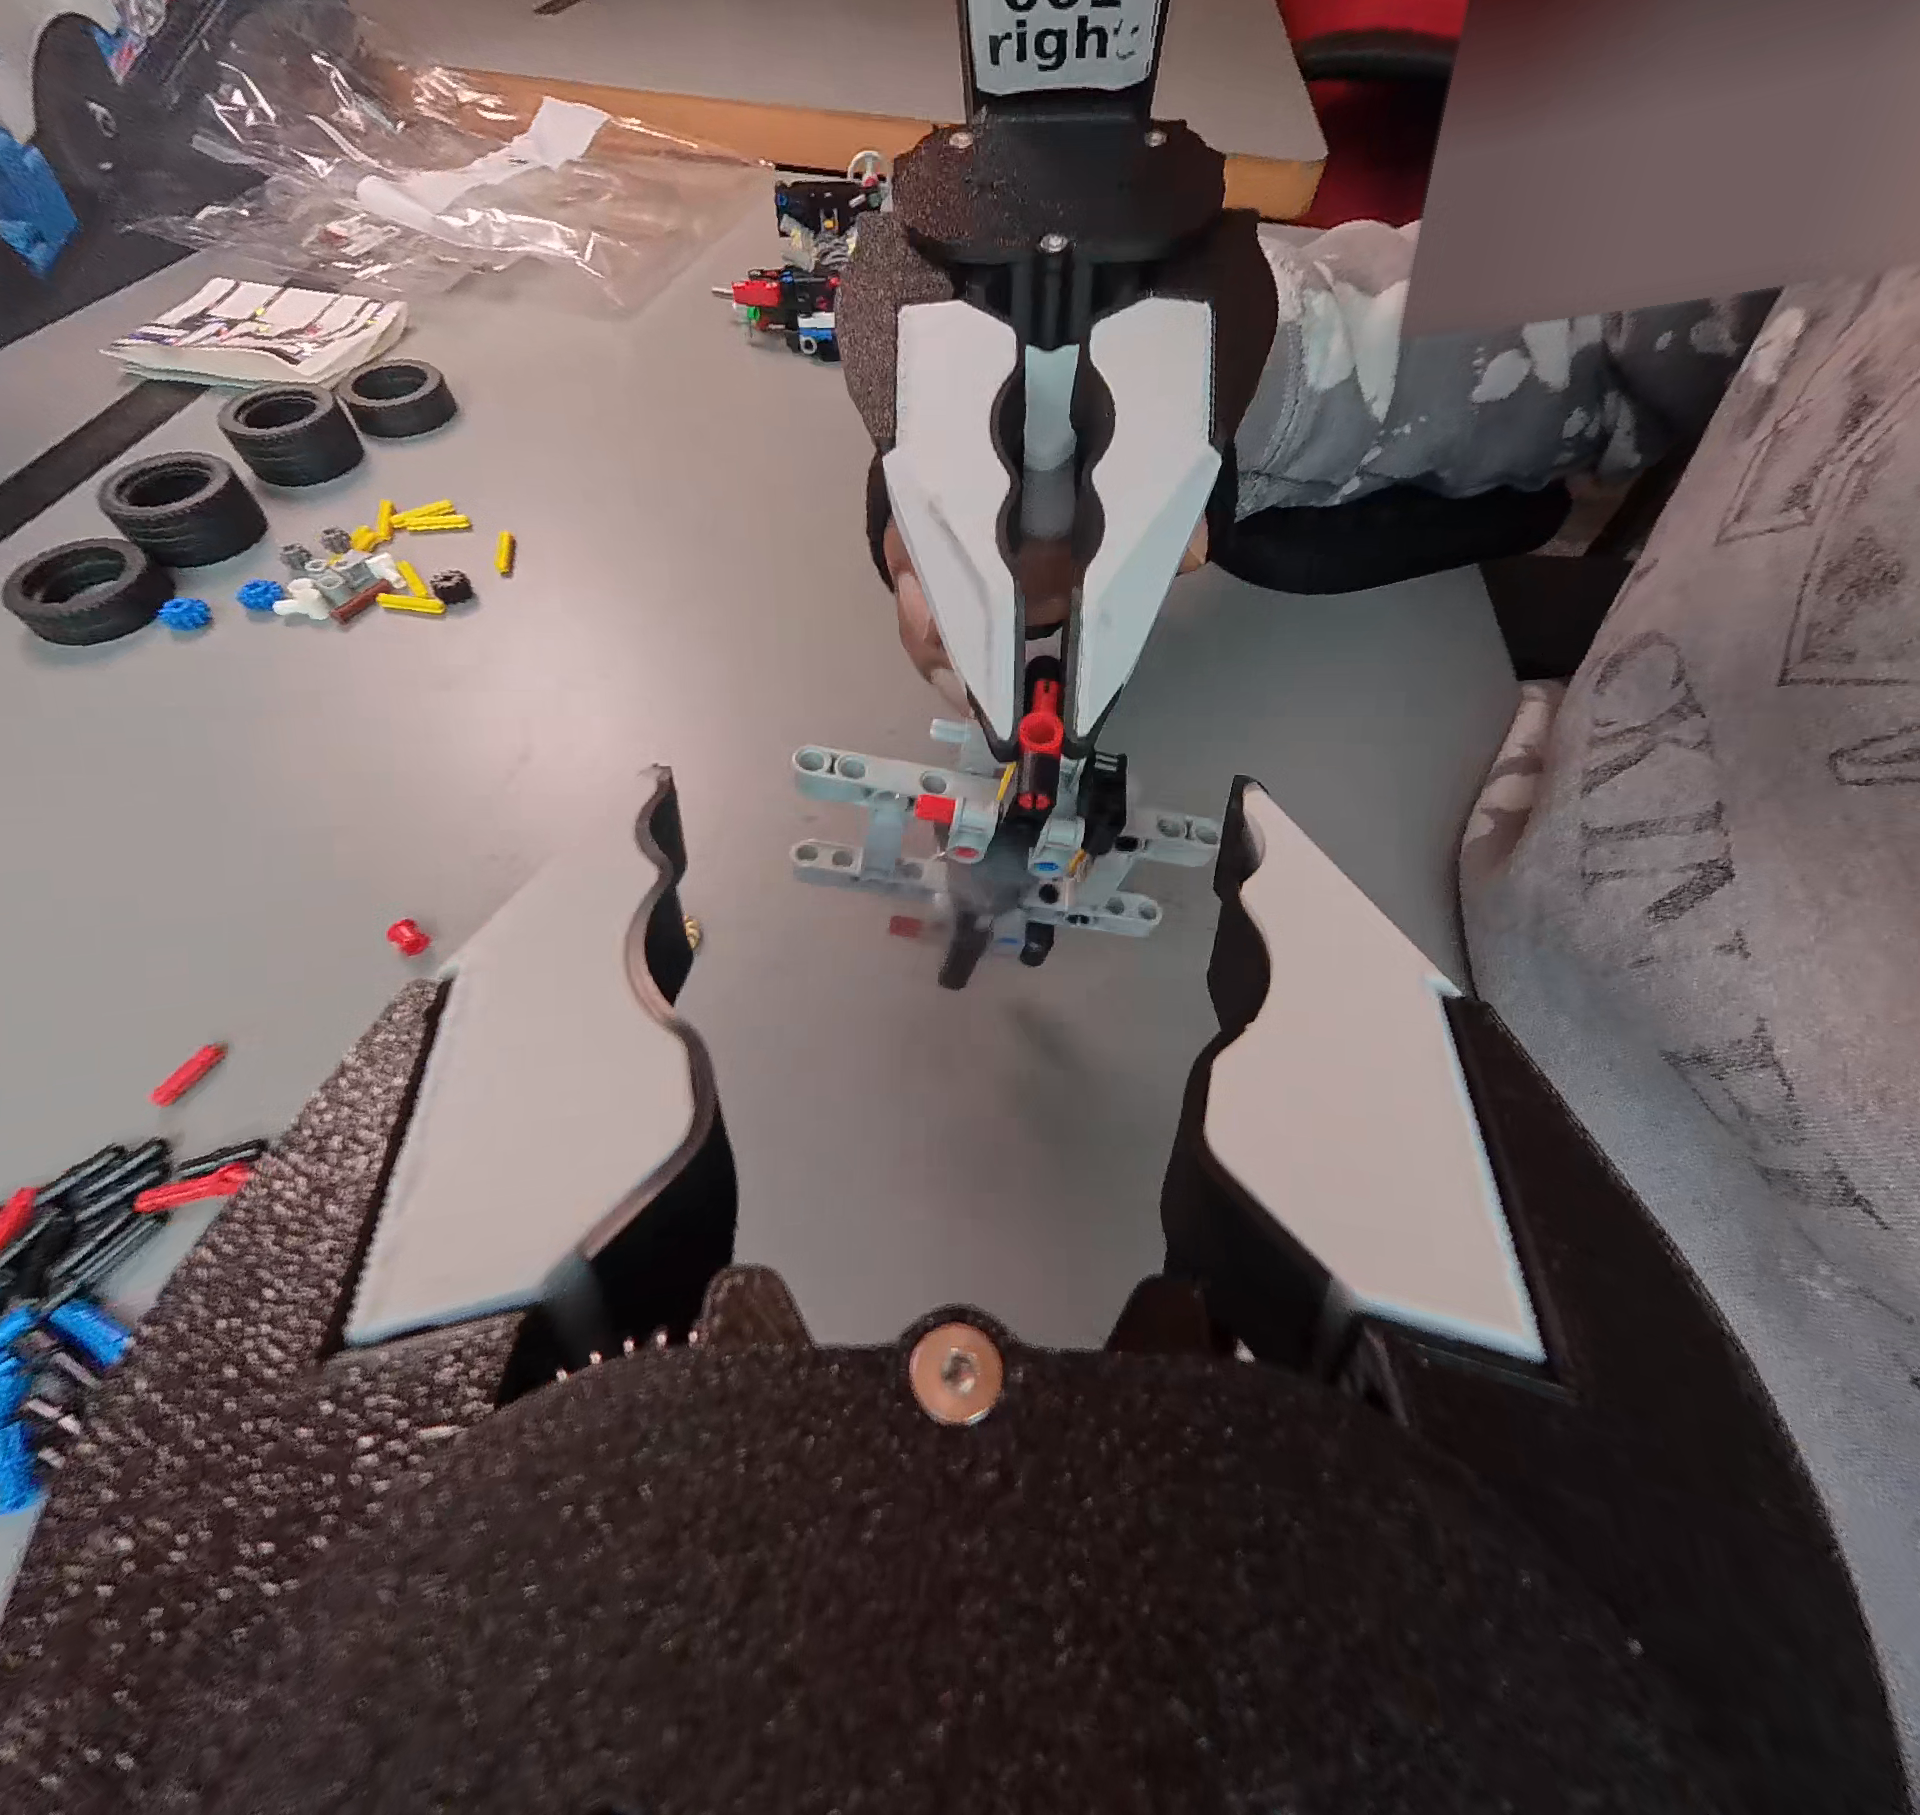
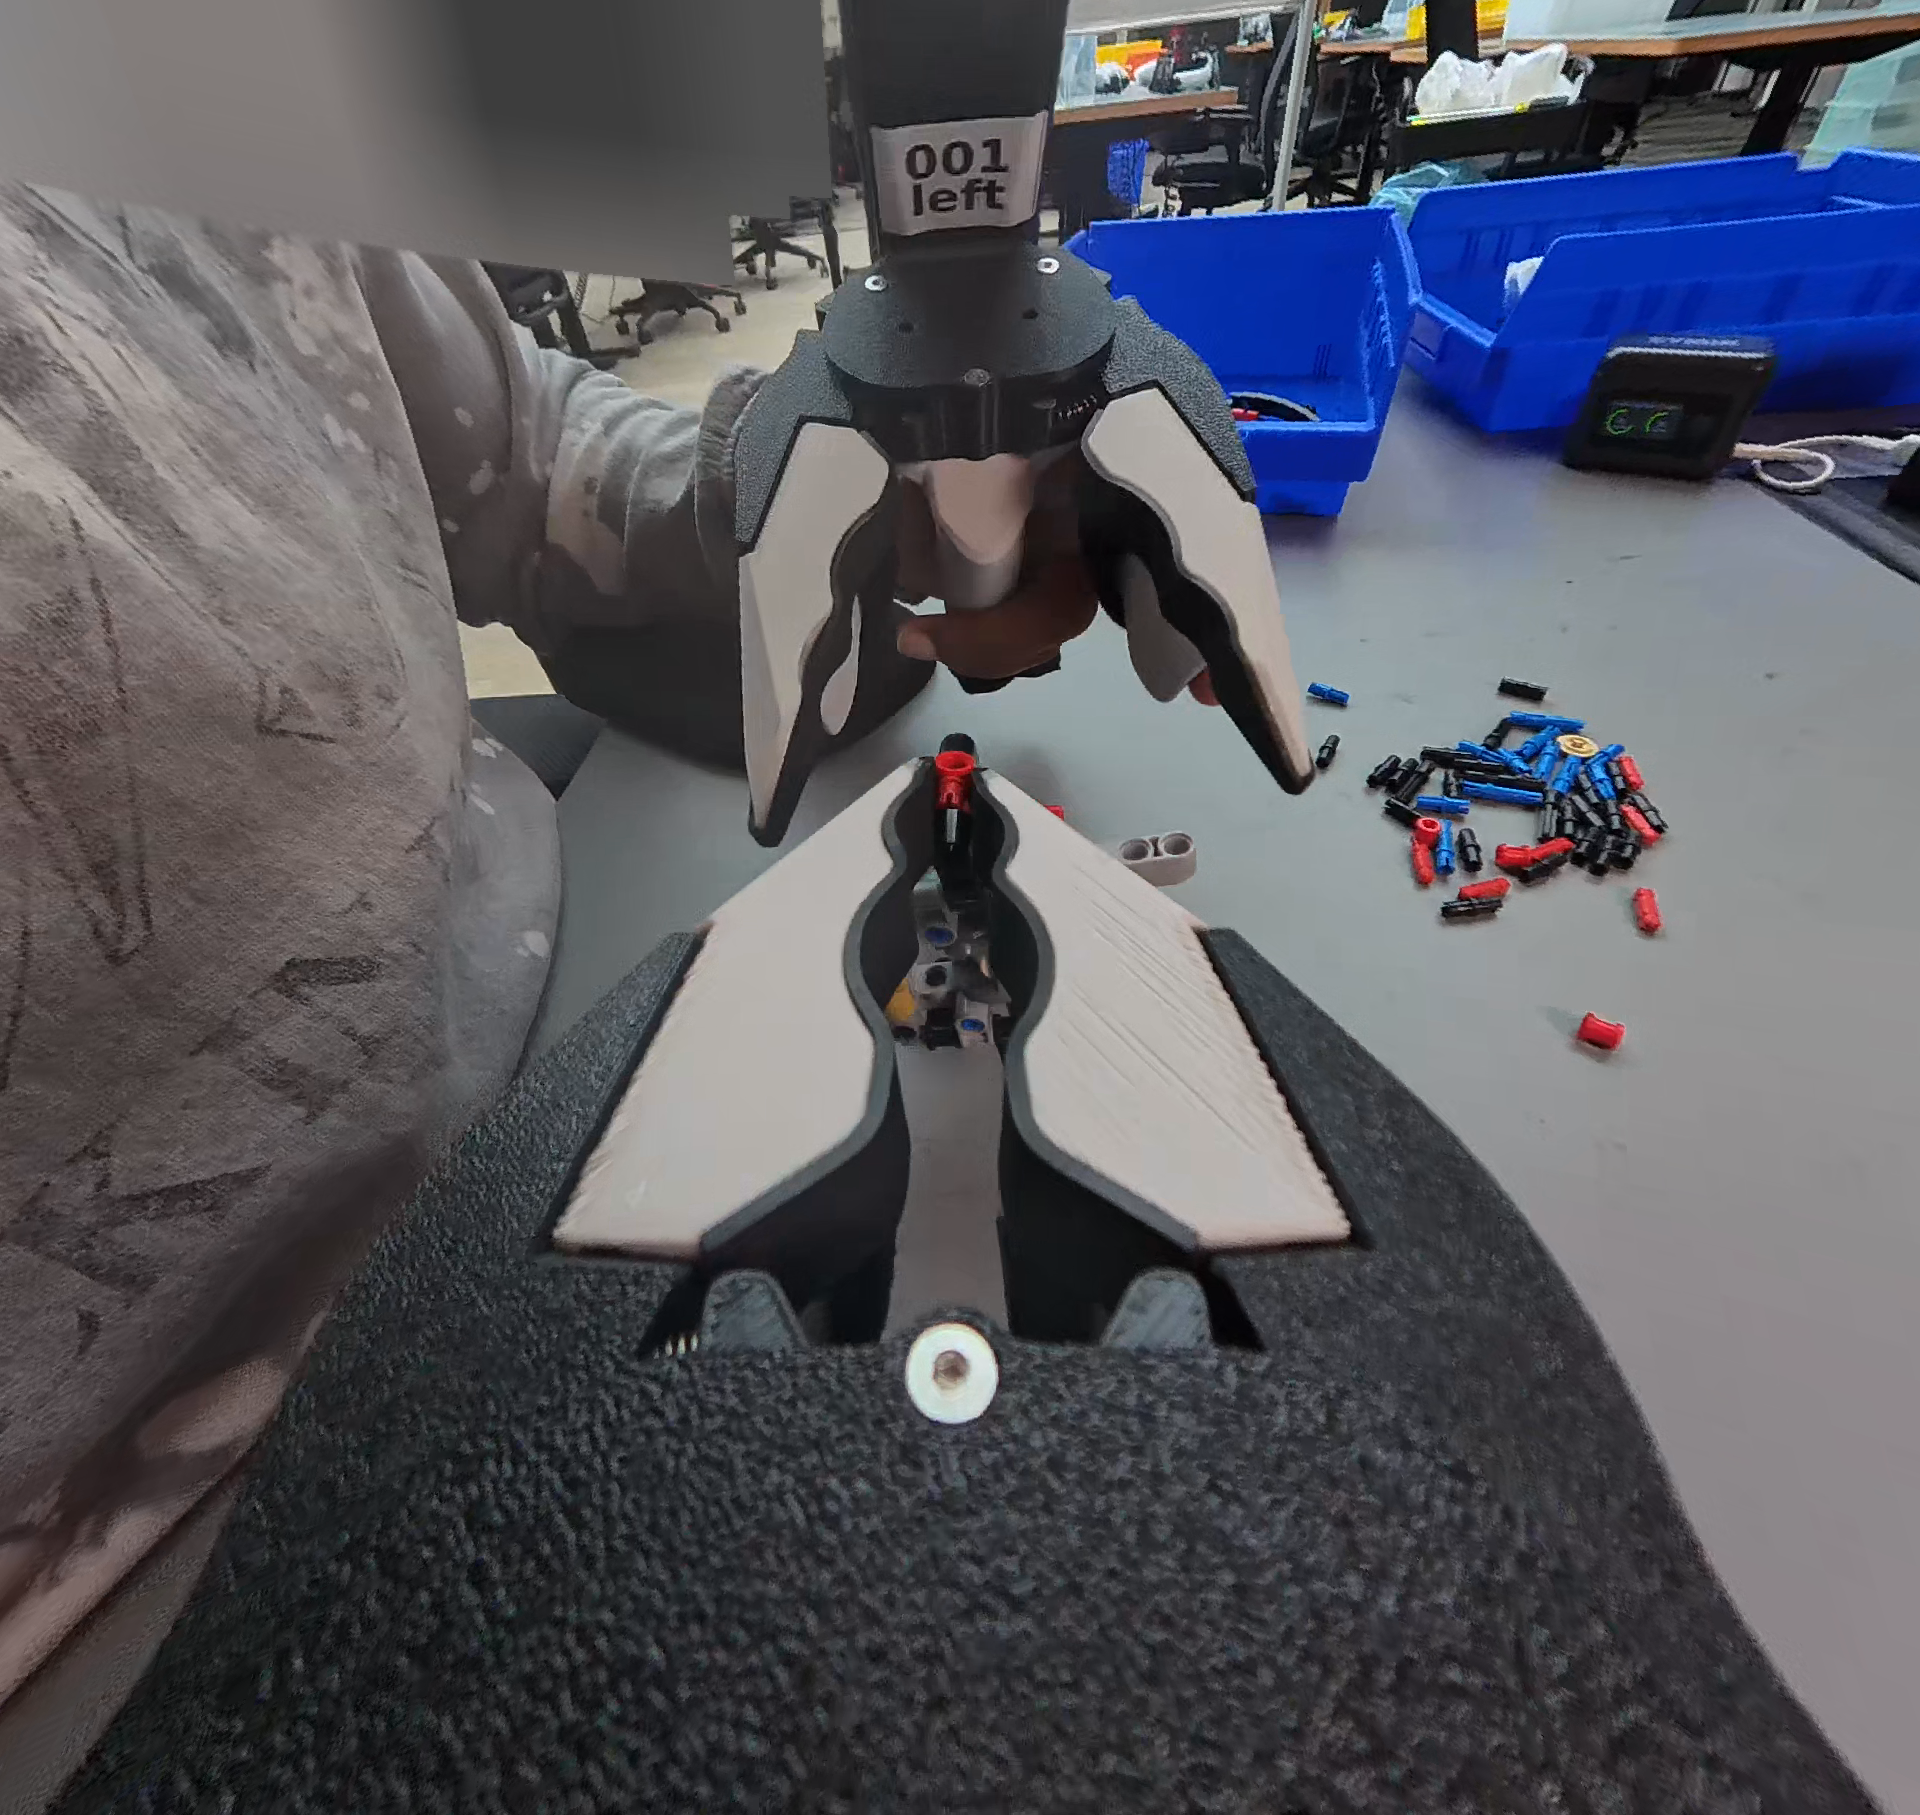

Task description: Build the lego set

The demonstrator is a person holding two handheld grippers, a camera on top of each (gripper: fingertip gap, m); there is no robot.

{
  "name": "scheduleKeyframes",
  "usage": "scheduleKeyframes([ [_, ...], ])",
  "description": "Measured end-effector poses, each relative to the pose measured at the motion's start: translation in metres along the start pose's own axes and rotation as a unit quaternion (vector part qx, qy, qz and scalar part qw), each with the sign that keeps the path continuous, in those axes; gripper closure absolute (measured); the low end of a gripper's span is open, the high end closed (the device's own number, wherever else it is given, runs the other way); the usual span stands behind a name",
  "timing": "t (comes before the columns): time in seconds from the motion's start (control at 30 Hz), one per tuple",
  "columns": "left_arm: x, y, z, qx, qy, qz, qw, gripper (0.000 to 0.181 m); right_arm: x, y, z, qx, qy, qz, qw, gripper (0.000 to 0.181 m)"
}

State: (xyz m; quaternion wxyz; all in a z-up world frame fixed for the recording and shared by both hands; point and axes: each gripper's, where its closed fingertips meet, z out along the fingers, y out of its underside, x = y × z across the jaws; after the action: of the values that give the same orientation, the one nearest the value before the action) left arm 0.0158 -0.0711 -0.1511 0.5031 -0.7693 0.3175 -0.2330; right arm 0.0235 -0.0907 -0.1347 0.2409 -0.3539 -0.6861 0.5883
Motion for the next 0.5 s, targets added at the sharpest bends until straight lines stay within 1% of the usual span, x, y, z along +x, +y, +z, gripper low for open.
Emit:
scheduleKeyframes([
  [0.07, 0.008, 0.009, 0.01, -0.023, 0.016, 0.008, 1.0, 0.079, -0.011, -0.003, 0.005, 0.013, -0.032, 0.003, 0.999, 0.177],
  [0.1, 0.014, 0.013, 0.016, -0.034, 0.027, 0.014, 0.999, 0.078, -0.013, -0.002, 0.007, 0.01, -0.031, -0.004, 0.999, 0.177],
  [0.17, 0.027, 0.019, 0.022, -0.049, 0.07, 0.003, 0.996, 0.088, -0.019, 0.0, 0.011, 0.009, -0.044, -0.008, 0.999, 0.177],
  [0.2, 0.029, 0.022, 0.023, -0.055, 0.076, -0.003, 0.996, 0.091, -0.02, 0.003, 0.012, 0.002, -0.047, -0.007, 0.999, 0.177],
  [0.23, 0.028, 0.026, 0.023, -0.063, 0.077, -0.004, 0.995, 0.101, -0.022, 0.007, 0.012, -0.008, -0.05, -0.005, 0.999, 0.177],
  [0.27, 0.024, 0.029, 0.022, -0.068, 0.07, -0.003, 0.995, 0.105, -0.022, 0.01, 0.012, -0.014, -0.05, 0.003, 0.999, 0.177],
  [0.37, 0.017, 0.041, 0.023, -0.1, 0.047, -0.019, 0.994, 0.106, -0.015, 0.024, 0.007, -0.054, -0.031, 0.003, 0.998, 0.178],
  [0.4, 0.016, 0.047, 0.024, -0.117, 0.037, -0.008, 0.992, 0.106, -0.015, 0.03, 0.008, -0.074, -0.027, -0.006, 0.997, 0.177],
  [0.47, 0.007, 0.051, 0.024, -0.136, 0.001, 0.008, 0.991, 0.107, -0.008, 0.034, 0.006, -0.088, -0.006, -0.004, 0.996, 0.178],
  [0.5, 0.0, 0.056, 0.022, -0.153, -0.024, 0.02, 0.988, 0.107, -0.006, 0.034, 0.003, -0.09, 0.004, -0.012, 0.996, 0.181],
])
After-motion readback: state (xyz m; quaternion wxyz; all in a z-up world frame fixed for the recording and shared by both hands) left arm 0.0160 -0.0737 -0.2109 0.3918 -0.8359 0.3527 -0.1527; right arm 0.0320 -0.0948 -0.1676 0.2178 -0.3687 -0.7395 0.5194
